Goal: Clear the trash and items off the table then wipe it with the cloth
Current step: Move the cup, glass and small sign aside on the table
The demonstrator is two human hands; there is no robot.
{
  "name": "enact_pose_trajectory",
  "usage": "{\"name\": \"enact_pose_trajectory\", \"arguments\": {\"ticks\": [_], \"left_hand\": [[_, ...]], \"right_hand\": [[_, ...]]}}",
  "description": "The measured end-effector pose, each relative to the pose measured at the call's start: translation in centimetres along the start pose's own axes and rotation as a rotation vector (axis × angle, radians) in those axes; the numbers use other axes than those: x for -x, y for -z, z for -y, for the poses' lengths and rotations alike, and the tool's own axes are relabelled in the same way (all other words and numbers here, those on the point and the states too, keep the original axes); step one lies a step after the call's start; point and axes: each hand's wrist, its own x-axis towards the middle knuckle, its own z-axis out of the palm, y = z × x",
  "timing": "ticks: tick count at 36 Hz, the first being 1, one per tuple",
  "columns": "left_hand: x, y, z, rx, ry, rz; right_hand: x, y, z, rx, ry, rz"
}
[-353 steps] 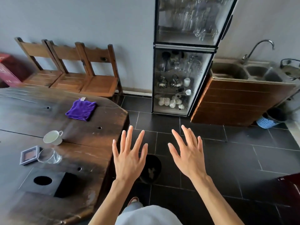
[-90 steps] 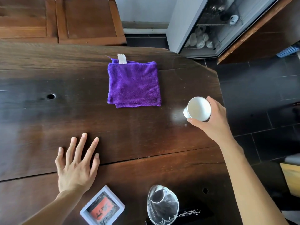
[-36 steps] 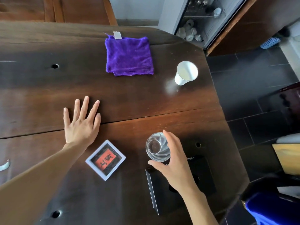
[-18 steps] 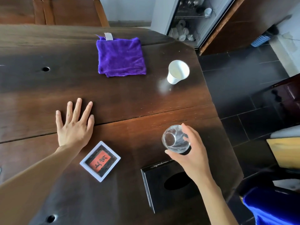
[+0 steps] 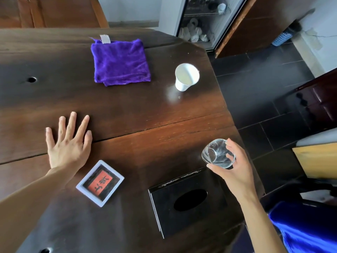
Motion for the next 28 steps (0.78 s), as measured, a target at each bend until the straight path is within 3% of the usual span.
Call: {"name": "enact_pose_trajectory", "arguments": {"ticks": [8,17,28], "left_hand": [[0.0,0.2,-0.2,0.001,0.001,0.001],[0.1,0.3,-0.3,0.011,0.004,0.007],[0.0,0.3,-0.3,-0.007,0.011,0.011]], "right_hand": [[0.0,0.2,0.1,0.042,0.016,0.055],[-1.2,2.1,0.3,0.116,0.082,0.234],[-1.3,1.7,0.4,0.181,0.071,0.096]]}}
